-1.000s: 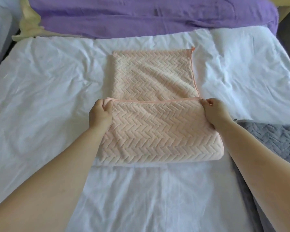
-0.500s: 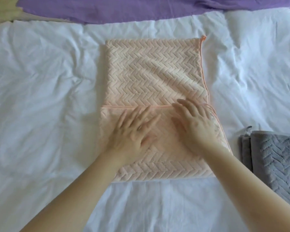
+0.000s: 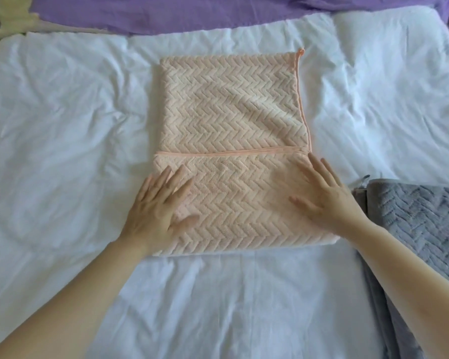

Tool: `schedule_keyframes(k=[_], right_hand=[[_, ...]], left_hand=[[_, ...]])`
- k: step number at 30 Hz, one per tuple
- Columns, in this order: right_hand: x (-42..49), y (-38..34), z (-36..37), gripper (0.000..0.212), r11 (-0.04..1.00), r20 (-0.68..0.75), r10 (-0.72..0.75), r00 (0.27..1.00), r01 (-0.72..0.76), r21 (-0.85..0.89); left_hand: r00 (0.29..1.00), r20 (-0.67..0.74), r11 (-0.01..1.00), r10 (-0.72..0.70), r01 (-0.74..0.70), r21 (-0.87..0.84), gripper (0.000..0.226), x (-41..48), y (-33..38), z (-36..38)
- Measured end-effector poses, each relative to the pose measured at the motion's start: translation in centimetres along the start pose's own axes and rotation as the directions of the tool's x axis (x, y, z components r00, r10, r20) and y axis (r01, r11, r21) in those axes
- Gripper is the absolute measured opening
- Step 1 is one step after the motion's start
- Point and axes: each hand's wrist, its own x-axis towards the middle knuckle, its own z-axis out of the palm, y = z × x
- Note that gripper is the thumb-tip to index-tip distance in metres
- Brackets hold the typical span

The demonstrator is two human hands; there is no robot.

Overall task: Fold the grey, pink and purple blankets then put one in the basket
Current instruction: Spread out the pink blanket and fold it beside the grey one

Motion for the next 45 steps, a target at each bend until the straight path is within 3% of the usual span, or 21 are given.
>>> schedule_keyframes(k=[2, 3, 5, 8, 11, 14, 17, 20, 23, 27, 30, 33, 36, 39, 40, 42, 45], right_hand=[[-2.8, 0.0, 0.2, 0.098, 0.987, -0.004, -0.092, 0.996, 0.091, 0.134], [-4.0, 0.2, 0.4, 0.108, 0.987, 0.029, -0.115, 0.993, 0.111, 0.117], [-5.6, 0.9, 0.9, 0.117, 0.984, 0.093, -0.125, 0.988, 0.136, -0.118], [-6.6, 1.0, 1.4, 0.107, 0.896, 0.019, -0.222, 0.975, 0.211, -0.391], [-6.7, 0.6, 1.7, 0.086, 0.852, -0.046, -0.305, 0.951, 0.251, -0.46], [-7.3, 0.0, 1.3, 0.069, 0.859, -0.057, -0.287, 0.956, 0.231, -0.456], [-8.8, -0.9, 0.2, 0.055, 0.883, -0.038, -0.256, 0.966, 0.217, -0.417], [-11.0, -1.9, -1.7, 0.051, 0.909, 0.017, -0.245, 0.969, 0.236, -0.344], [-13.4, -3.1, -4.0, 0.037, 0.953, 0.046, -0.218, 0.975, 0.223, -0.206], [-15.3, -5.4, -8.6, 0.022, 1.0, 0.197, 0.008, 0.98, -0.013, 0.023], [-14.9, -6.0, -12.1, 0.027, 0.968, 0.336, 0.033, 0.941, -0.114, 0.225], [-12.7, -5.1, -13.1, 0.033, 0.818, 0.331, 0.018, 0.944, -0.205, 0.538], [-8.9, -3.3, -10.4, 0.045, 0.474, 0.224, 0.16, 0.961, -0.274, 0.837], [-6.4, -1.8, -5.9, 0.048, 0.172, 0.234, 0.207, 0.95, -0.271, 0.947], [-6.1, -1.5, -4.3, 0.051, 0.132, 0.261, 0.187, 0.947, -0.287, 0.949], [-6.2, -0.8, -1.5, 0.06, 0.126, 0.31, 0.241, 0.92, -0.346, 0.93], [-7.0, -0.3, 1.3, 0.061, 0.205, 0.233, 0.419, 0.878, -0.341, 0.917]], left_hand=[[0.995, 0.007, 0.995, 0.098, -0.099, 0.03, 0.089, -2.6, 0.1, 0.0], [0.991, 0.027, 0.989, 0.129, -0.13, 0.069, 0.093, -3.7, 0.1, 0.2], [0.986, 0.055, 0.97, 0.154, -0.162, 0.181, 0.089, -5.4, 0.1, 0.8], [0.995, 0.045, 0.965, 0.092, -0.1, 0.243, 0.085, -5.9, 0.5, 1.3], [0.998, 0.034, 0.971, 0.059, -0.065, 0.232, 0.086, -5.2, 1.2, 1.3], [0.997, 0.032, 0.979, 0.068, -0.073, 0.191, 0.076, -5.3, 1.2, 1.0], [0.995, 0.084, 0.996, 0.06, -0.065, 0.056, 0.079, -6.1, 1.3, -0.3], [0.988, 0.13, 0.979, -0.076, 0.099, -0.179, 0.08, -7.9, 1.5, -3.0], [0.969, 0.191, 0.93, -0.155, 0.208, -0.304, 0.065, -10.1, 1.5, -5.9], [0.948, 0.28, 0.787, -0.153, 0.288, -0.546, 0.041, -11.6, 2.0, -10.5], [0.921, 0.386, 0.655, -0.061, 0.329, -0.681, 0.028, -10.6, 1.5, -13.4], [0.895, 0.445, 0.472, -0.031, 0.406, -0.782, 0.048, -8.0, -0.1, -13.6], [0.903, 0.399, 0.196, -0.16, 0.425, -0.884, 0.043, -4.5, -1.0, -10.7], [0.872, 0.392, -0.036, -0.293, 0.399, -0.916, 0.056, -1.6, -1.7, -6.6], [0.858, 0.423, -0.069, -0.291, 0.422, -0.904, 0.064, -1.3, -1.8, -5.3], [0.822, 0.482, -0.038, -0.305, 0.495, -0.868, 0.071, -1.4, -1.8, -2.6], [0.787, 0.461, 0.017, -0.411, 0.512, -0.859, 0.059, -2.3, -1.6, 0.4]])
